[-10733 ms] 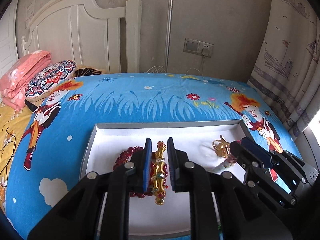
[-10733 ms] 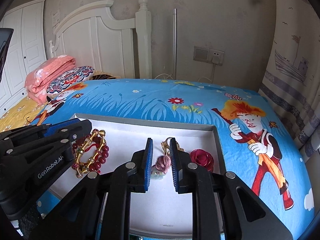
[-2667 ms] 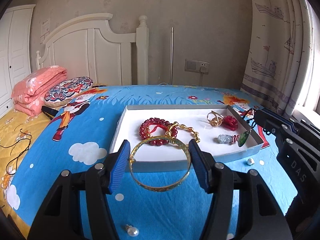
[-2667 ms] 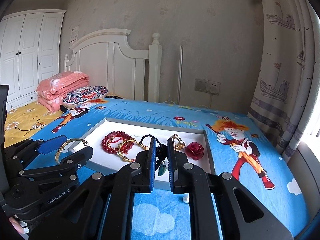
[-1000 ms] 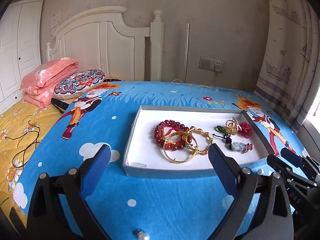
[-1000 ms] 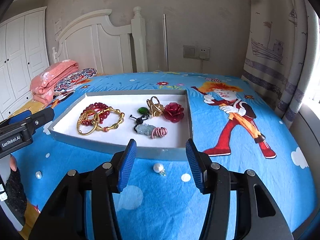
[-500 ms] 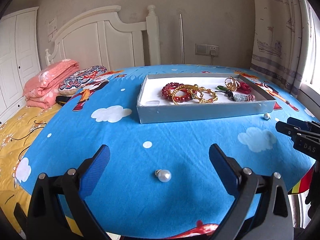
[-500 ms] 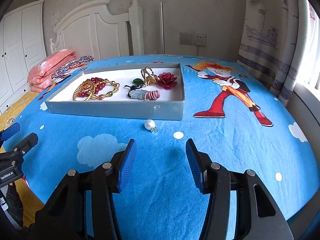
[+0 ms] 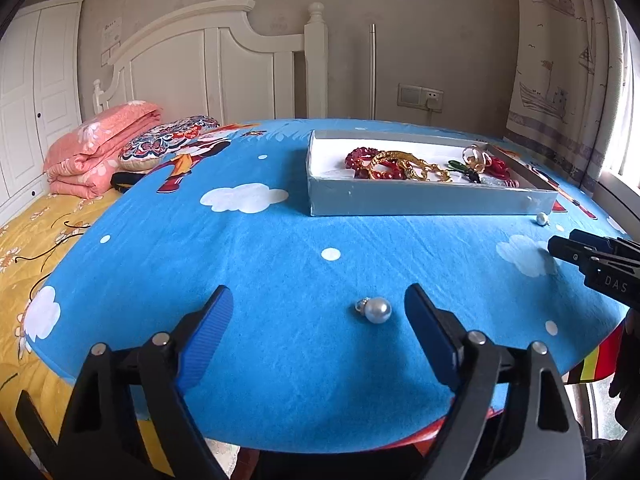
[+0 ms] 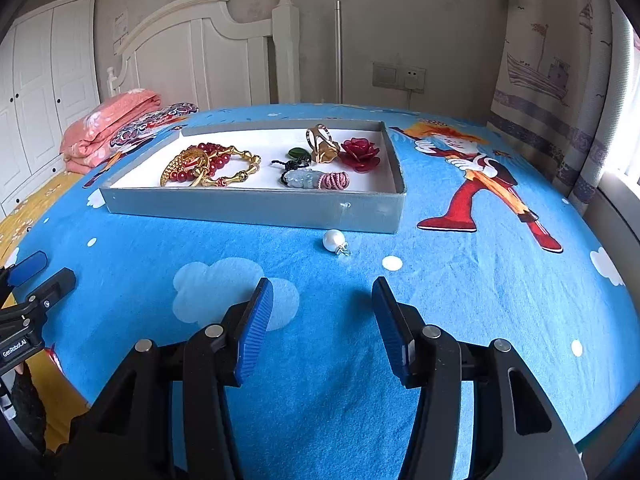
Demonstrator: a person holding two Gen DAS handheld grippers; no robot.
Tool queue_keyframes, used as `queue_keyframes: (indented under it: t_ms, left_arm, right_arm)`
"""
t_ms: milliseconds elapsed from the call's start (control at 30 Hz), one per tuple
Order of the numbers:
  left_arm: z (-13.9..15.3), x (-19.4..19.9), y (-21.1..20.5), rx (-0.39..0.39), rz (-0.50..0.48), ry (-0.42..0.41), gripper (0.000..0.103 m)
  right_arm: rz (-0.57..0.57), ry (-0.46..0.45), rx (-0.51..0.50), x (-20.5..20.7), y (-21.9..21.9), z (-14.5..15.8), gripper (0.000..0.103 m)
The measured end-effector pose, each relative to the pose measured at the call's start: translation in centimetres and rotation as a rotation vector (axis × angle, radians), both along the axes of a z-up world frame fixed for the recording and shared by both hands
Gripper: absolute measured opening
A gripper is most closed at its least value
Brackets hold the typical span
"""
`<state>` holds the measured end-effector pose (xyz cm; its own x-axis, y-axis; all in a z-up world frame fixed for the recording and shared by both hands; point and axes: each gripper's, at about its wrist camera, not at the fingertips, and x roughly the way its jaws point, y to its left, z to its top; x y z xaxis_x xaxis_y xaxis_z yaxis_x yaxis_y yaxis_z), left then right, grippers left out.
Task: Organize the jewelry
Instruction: 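Open both tools and withdraw them from the tray, then lower the right tool onto the pearl earring and close it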
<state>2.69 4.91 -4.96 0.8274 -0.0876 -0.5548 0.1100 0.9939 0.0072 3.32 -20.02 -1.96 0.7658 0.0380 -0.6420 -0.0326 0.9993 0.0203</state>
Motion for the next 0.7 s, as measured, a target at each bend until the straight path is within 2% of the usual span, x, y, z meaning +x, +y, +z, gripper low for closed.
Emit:
queue_keyframes:
  t_ms: [67, 167, 233, 300, 400, 533, 700]
  left_arm:
    - [-0.1, 0.1, -0.2, -0.002, -0.012, 0.006, 0.062]
    - [-0.1, -0.2, -0.5, 0.001, -0.028, 0.0, 0.058]
    - [-0.2, -0.2, -0.8, 0.005, -0.036, -0.005, 0.047]
    - [-0.2, -0.2, -1.1, 0.013, -0.052, -0.01, 0.027]
    - [-0.3, 0.2, -1.7, 0.032, -0.063, -0.021, 0.015]
    - [-0.2, 1.6, -2.8, 0.052, -0.057, -0.018, 0.013]
    - [-0.1, 3.2, -3.3, 0.032, -0.054, 0.001, 0.013]
  right_arm:
    - [0.0, 0.0, 0.0, 0.0, 0.0, 0.0, 0.05]
    - [0.0, 0.0, 0.0, 0.0, 0.0, 0.0, 0.05]
    - [-0.001, 0.0, 0.0, 0.0, 0.0, 0.0, 0.051]
    - [0.0, 0.001, 0.0, 0.1, 0.0, 0.0, 0.051]
    - [0.0, 0.004, 0.0, 0.1, 0.0, 0.0, 0.051]
    - [-0.008, 0.033, -0.006, 1.2, 0.0, 0.1, 0.051]
    - [-0.022, 0.08, -0.009, 3.7, -0.3, 0.5, 0.05]
